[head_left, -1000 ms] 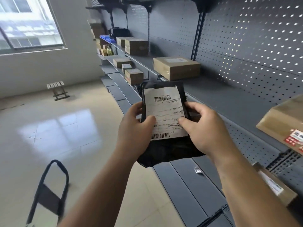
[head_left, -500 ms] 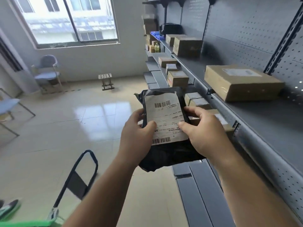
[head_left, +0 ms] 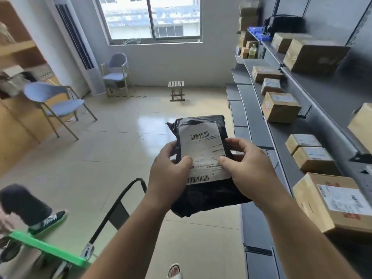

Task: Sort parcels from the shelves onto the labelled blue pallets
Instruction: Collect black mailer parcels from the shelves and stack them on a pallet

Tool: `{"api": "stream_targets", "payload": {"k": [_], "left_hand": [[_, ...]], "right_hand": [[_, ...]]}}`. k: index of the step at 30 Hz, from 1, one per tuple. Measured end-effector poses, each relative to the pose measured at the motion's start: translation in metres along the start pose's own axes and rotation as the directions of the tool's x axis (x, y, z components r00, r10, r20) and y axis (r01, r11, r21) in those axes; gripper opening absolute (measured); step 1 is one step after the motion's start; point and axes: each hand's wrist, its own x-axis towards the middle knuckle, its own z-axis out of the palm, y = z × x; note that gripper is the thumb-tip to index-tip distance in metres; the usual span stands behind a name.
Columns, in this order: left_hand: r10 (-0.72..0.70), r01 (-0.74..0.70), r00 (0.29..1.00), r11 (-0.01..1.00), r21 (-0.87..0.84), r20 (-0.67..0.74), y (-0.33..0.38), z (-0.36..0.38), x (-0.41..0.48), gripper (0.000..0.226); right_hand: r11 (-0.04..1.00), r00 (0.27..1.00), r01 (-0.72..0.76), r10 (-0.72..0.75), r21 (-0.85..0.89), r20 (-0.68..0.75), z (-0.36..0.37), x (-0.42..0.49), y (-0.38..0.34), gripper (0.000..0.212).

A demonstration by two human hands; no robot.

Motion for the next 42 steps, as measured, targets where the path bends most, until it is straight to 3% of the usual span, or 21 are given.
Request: {"api": "stream_targets", "payload": {"k": [17, 21, 42], "left_hand": [[-0.004, 0.015, 0.984, 0.998, -0.058, 0.180, -0.011, 0.013, 0.291, 0.048], [-0.033, 0.042, 0.982, 0.998, -0.043, 0.188, -0.015, 0.034, 0.349, 0.038], [-0.004, 0.005, 1.000, 0.997, -0.073, 0.012, 0.016, 0.157, 0.691, 0.042]], "right_hand": [[0.992, 0.989, -0.077, 0.063, -0.101, -0.135, 0.078, 0.251, -0.014, 0.040], [0.992, 0.988, -0.092, 0.080, -0.088, -0.132, 0.084, 0.312, -0.002, 0.040], [0.998, 1.000, 0.027, -0.028, -0.049, -0.013, 0.074, 0.704, 0.015, 0.037]]}}
